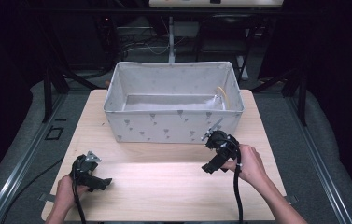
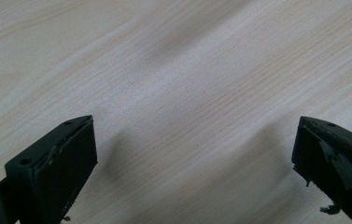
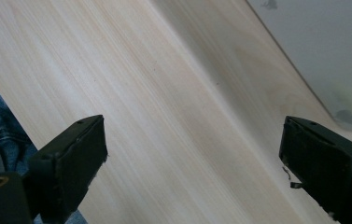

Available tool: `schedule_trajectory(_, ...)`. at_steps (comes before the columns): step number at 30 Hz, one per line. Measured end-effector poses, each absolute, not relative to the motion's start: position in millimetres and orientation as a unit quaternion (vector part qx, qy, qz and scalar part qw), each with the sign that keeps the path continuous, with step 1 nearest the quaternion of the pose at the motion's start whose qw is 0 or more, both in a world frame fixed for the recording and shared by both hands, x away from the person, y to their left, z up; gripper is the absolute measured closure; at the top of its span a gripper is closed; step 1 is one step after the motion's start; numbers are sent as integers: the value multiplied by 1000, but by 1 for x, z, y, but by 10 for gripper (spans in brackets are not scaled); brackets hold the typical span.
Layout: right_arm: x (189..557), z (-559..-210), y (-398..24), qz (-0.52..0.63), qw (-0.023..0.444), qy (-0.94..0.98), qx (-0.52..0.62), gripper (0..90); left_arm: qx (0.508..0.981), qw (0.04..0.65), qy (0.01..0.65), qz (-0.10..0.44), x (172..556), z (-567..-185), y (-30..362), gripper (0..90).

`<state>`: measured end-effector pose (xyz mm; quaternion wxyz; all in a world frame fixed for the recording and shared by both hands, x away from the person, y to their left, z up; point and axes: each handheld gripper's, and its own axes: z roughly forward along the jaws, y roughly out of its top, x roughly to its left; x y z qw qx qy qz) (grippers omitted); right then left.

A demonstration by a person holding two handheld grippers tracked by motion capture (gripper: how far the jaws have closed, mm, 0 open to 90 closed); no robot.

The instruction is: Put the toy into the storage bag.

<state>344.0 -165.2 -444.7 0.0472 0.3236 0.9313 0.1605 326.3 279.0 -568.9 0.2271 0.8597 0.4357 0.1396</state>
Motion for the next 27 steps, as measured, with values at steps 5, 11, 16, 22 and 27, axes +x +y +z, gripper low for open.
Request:
schedule_trajectory(5,339,-461,-166,156,44,931,327,77,861,227,434,138,327,-569,279,1)
schedule_trajectory(11,335,-481,-167,144,31,933,328,81,861,227,433,139,327,-569,279,1)
schedule_trajectory(16,333,-488,-172,141,39,933,329,88,863,225,432,138,327,-569,279,1)
schedule_trajectory(22,330,-493,-176,130,47,933,331,88,862,226,431,139,327,-569,279,1)
schedule_trajectory(27,331,-492,-177,124,57,934,329,84,862,225,432,138,327,-569,279,1)
